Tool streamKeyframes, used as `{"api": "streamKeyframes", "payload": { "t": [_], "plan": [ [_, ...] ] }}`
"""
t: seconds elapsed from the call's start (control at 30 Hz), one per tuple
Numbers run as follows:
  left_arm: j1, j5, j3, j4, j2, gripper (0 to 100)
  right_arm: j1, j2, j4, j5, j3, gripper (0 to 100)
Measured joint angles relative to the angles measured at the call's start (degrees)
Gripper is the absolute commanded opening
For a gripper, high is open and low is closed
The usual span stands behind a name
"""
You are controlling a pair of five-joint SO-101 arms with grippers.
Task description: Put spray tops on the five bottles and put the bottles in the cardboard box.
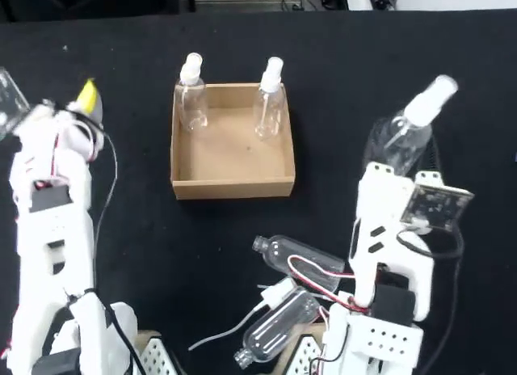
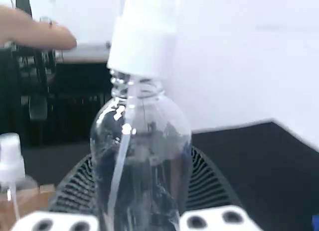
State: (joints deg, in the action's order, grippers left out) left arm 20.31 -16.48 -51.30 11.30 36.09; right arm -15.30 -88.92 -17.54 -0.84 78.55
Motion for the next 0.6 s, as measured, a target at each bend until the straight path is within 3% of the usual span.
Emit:
{"api": "streamKeyframes", "payload": {
  "t": [0.3, 0.6],
  "plan": [
    [2.2, -0.4, -22.7, -24.9, -0.4, 22, -1.3, 32.1, 3.5, -6.3, -8.9, 1.2],
    [2.1, -0.6, -29.1, -28.1, -0.5, 22, -7.2, 54.1, 26.5, -7.0, -8.9, 1.0]
  ]
}}
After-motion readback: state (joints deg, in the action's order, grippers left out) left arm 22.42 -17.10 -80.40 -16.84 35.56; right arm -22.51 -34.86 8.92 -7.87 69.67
